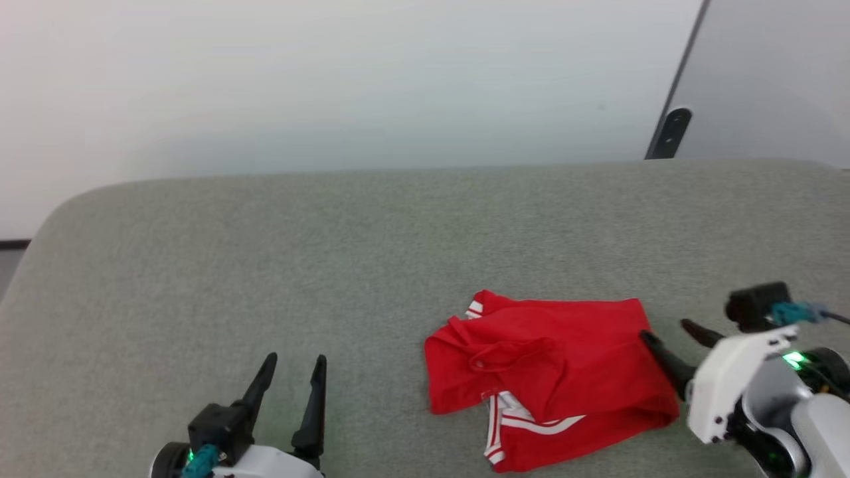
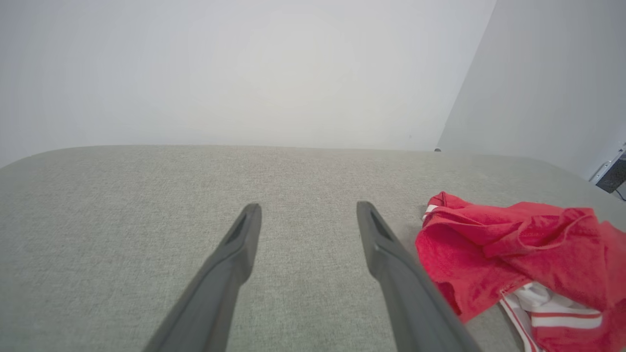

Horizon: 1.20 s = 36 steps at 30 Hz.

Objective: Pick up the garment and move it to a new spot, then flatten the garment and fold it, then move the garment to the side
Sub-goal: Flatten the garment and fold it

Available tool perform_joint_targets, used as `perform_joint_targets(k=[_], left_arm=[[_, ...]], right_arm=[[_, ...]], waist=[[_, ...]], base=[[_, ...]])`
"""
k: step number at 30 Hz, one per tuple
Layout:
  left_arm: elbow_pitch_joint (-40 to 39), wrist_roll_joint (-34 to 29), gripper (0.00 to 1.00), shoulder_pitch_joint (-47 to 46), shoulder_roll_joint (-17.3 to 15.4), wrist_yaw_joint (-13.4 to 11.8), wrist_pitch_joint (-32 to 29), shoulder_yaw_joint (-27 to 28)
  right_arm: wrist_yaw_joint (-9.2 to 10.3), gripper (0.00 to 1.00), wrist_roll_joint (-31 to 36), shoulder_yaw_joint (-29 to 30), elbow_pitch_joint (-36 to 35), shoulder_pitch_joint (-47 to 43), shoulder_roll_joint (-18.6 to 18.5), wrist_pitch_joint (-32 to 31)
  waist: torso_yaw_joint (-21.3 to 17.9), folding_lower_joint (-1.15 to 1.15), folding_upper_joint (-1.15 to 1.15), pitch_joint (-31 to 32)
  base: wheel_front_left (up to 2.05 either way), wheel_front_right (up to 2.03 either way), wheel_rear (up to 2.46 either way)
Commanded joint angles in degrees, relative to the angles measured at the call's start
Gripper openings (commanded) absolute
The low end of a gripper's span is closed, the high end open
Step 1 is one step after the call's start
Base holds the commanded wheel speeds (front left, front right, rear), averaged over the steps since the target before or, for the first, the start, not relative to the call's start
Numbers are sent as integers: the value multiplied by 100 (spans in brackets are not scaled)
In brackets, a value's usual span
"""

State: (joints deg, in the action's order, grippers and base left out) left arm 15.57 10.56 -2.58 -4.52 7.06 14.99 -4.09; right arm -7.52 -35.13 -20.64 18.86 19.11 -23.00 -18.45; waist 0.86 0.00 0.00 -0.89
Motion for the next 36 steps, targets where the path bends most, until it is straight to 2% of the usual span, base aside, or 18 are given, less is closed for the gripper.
perform_joint_targets(k=[1,10,17,29,36], left_arm=[[56,46,100,-52,-39,19,21,29],[137,121,100,81,-114,-33,21,255],[-112,127,100,486,-128,-11,14,345],[-780,25,100,1396,-132,-65,14,438],[-1248,-67,100,1877,-66,-248,14,634]], right_arm=[[7,100,134,64,51,-148,-18,258],[7,100,452,501,5,-622,149,1658],[7,100,628,834,-292,-1108,312,2221],[7,100,813,1656,-1124,-2048,636,2255],[7,100,979,2135,-1803,-2676,898,2051]], waist=[[-117,0,0,108],[-254,0,0,197],[-310,0,0,256],[-272,0,0,324],[-198,0,0,332]], base=[[0,0,0],[0,0,0],[0,0,0],[0,0,0],[0,0,0]])
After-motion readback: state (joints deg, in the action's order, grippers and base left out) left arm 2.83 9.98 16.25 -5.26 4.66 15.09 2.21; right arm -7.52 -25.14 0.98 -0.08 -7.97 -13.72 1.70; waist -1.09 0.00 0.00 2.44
